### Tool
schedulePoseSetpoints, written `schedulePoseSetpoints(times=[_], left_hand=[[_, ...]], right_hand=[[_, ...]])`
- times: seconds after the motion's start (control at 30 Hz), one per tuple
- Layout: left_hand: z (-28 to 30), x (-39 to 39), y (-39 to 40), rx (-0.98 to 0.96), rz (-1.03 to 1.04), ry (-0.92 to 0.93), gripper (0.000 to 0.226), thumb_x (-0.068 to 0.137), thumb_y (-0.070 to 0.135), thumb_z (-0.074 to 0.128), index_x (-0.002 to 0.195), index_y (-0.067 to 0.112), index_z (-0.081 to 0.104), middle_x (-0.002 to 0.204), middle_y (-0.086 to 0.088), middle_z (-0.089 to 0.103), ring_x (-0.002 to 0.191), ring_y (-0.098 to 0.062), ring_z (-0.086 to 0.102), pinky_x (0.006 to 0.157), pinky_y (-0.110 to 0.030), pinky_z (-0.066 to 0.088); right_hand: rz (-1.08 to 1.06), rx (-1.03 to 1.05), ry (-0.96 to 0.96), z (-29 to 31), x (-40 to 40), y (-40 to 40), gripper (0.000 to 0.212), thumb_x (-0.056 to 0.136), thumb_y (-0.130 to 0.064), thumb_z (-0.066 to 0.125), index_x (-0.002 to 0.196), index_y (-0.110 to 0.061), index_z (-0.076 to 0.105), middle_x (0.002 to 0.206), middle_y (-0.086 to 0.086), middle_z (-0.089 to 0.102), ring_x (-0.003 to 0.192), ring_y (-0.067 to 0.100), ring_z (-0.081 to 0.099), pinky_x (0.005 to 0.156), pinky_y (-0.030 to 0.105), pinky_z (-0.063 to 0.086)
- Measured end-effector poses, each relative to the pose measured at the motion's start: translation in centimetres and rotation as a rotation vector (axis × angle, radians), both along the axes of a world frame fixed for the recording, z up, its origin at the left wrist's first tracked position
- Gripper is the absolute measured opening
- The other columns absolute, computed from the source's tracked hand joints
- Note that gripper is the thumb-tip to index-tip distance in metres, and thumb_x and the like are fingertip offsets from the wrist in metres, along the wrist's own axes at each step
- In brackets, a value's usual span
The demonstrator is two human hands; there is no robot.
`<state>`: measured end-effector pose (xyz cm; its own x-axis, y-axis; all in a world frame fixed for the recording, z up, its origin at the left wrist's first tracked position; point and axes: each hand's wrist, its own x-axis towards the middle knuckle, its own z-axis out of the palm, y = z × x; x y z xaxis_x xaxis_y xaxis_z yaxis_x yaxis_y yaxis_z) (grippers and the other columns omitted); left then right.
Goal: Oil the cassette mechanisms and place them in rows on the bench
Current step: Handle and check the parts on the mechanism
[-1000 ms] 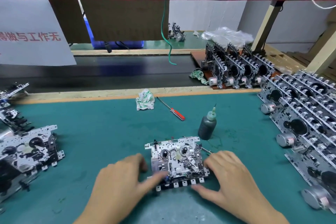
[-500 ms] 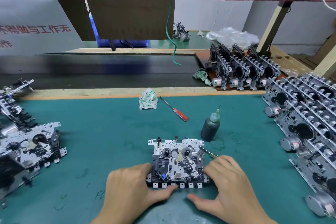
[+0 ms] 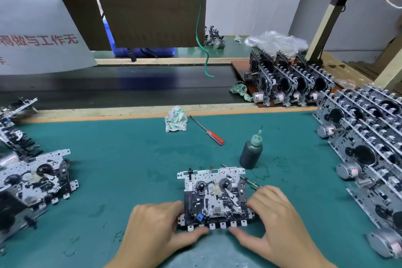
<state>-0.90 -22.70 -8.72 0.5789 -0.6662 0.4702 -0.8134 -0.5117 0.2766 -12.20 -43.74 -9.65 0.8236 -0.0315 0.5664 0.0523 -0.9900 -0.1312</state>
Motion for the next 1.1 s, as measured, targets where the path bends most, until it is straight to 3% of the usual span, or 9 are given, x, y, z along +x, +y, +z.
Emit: schedulePoseSetpoints(times=[0.13,0.27,0.43,0.5,0.67,0.77,0.87,0.97,1.1], left_hand=[[0.1,-0.7,-0.5,0.011,0.082,0.045,0.068,0.050,0.084,0.050,0.042,0.018,0.040,0.034,0.008,0.038,0.029,-0.011,0.040,0.034,-0.016,0.027],[0.0,-1.0,-1.2,-0.013,0.162,0.031,0.065,0.053,0.078,0.050,0.038,0.016,0.037,0.032,0.003,0.035,0.027,-0.016,0.039,0.037,-0.015,0.027],[0.1,-0.1,-0.3,0.029,0.040,0.061,0.072,0.053,0.088,0.045,0.042,0.017,0.041,0.035,0.009,0.039,0.031,-0.010,0.040,0.033,-0.017,0.030],[0.2,0.1,0.0,0.044,-0.004,0.073,0.071,0.051,0.090,0.045,0.045,0.019,0.041,0.036,0.011,0.040,0.033,-0.006,0.040,0.034,-0.019,0.032],[0.1,0.1,0.3,0.062,-0.095,0.085,0.063,0.052,0.082,0.053,0.046,0.020,0.042,0.039,0.013,0.043,0.036,-0.004,0.042,0.037,-0.017,0.033],[0.0,0.1,0.3,0.071,-0.107,0.080,0.060,0.054,0.079,0.055,0.046,0.020,0.043,0.039,0.013,0.044,0.035,-0.005,0.042,0.035,-0.016,0.034],[0.2,0.0,0.2,0.078,-0.061,0.108,0.056,0.051,0.079,0.053,0.049,0.024,0.042,0.038,0.015,0.043,0.036,-0.004,0.043,0.036,-0.016,0.032],[0.3,-0.1,0.2,0.077,-0.073,0.125,0.055,0.052,0.077,0.055,0.049,0.023,0.041,0.039,0.014,0.043,0.036,-0.004,0.043,0.038,-0.014,0.030],[-0.1,-0.3,0.1,0.046,-0.027,0.166,0.052,0.056,0.070,0.056,0.046,0.020,0.043,0.037,0.011,0.041,0.034,-0.006,0.041,0.034,-0.016,0.035]], right_hand=[[-0.012,-0.032,-0.028,-0.1,0.1,0.1,0.053,0.079,-0.062,0.052,0.059,-0.014,0.058,0.058,-0.008,0.050,0.068,0.010,0.039,0.076,0.023,0.037],[0.020,0.022,-0.028,-0.1,-0.1,0.2,0.053,0.067,-0.064,0.064,0.058,-0.012,0.057,0.058,-0.005,0.049,0.062,0.015,0.046,0.076,0.025,0.039],[-0.036,-0.017,-0.086,-0.2,0.0,0.5,0.060,0.082,-0.065,0.049,0.054,-0.013,0.058,0.055,-0.006,0.050,0.063,0.014,0.046,0.075,0.025,0.039],[-0.059,-0.046,-0.087,-0.2,0.1,0.5,0.057,0.078,-0.064,0.051,0.055,-0.013,0.057,0.055,-0.006,0.051,0.067,0.012,0.040,0.075,0.025,0.038],[-0.085,-0.037,-0.072,-0.1,0.0,0.5,0.059,0.063,-0.072,0.059,0.052,-0.013,0.054,0.053,-0.007,0.048,0.058,0.015,0.049,0.074,0.023,0.037],[-0.113,-0.027,-0.099,-0.2,0.1,0.7,0.060,0.065,-0.070,0.059,0.048,-0.012,0.052,0.050,-0.005,0.046,0.055,0.017,0.050,0.072,0.024,0.038],[-0.006,-0.005,-0.081,-0.2,-0.1,0.2,0.059,0.074,-0.067,0.056,0.053,-0.012,0.053,0.055,-0.005,0.046,0.062,0.013,0.040,0.069,0.022,0.037],[0.015,-0.053,-0.075,-0.2,-0.1,-0.2,0.061,0.087,-0.063,0.045,0.055,-0.012,0.056,0.057,-0.004,0.048,0.059,0.016,0.047,0.071,0.024,0.039],[0.025,-0.018,-0.065,-0.4,-0.2,-0.1,0.056,0.082,-0.061,0.053,0.056,-0.012,0.055,0.057,-0.005,0.046,0.060,0.015,0.043,0.071,0.023,0.039]])
